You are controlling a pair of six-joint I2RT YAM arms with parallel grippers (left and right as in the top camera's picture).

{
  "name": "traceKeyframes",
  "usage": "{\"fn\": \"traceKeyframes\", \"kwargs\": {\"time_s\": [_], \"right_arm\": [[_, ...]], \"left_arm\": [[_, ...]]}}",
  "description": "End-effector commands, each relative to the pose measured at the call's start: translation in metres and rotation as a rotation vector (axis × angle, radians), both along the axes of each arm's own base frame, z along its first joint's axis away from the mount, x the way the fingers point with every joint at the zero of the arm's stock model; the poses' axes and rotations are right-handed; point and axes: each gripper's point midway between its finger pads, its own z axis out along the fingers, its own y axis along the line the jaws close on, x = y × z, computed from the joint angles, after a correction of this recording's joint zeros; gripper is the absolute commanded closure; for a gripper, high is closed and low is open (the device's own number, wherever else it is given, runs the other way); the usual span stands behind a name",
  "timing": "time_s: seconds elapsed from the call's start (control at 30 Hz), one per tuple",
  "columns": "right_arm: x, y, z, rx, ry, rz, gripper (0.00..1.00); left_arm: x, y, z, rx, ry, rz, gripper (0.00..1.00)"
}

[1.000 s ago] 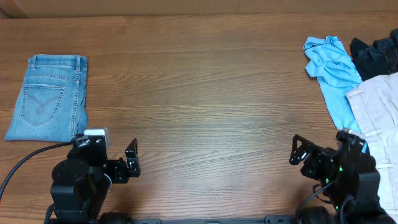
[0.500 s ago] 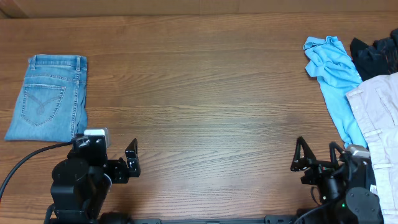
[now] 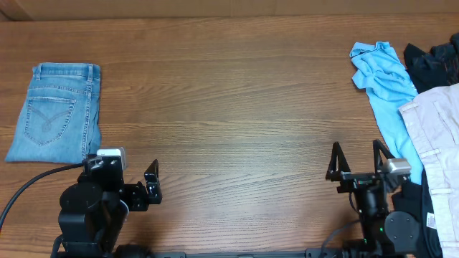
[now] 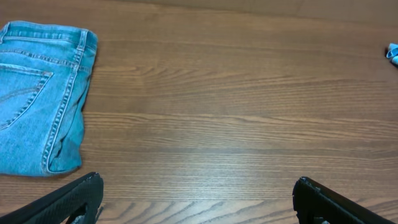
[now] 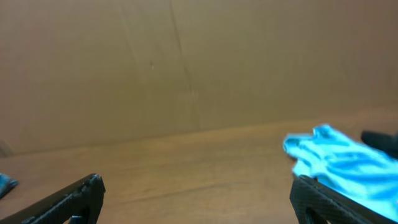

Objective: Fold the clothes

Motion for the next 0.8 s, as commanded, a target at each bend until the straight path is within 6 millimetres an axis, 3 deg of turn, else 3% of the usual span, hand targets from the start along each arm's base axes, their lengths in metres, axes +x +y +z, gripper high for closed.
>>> {"fn": "traceKeyframes", "kwargs": {"time_s": [0.0,0.23,0.37,0.77], "right_arm": [[0.009,-0.001,-0.016,-0.021,-0.043,-0.007,0.0],[0.011,0.002,-0.018,-0.165,-0.128,-0.004,0.0],[0.015,0.0,-0.06,-0.165,0.046,-0.004,0.0],[0.015,0.0,-0.06,-0.165,0.048,-0.005,0.0]], "left_arm": [[0.0,0.001,0.002,-0.003,-0.005,0.009,0.0],[0.0,0.001,0.002,-0.002,-0.006,0.009,0.0],[0.0,0.001,0.002,-0.003,-0.006,0.009,0.0],[0.0,0.001,0.002,-0.003,-0.006,0.009,0.0]]}}
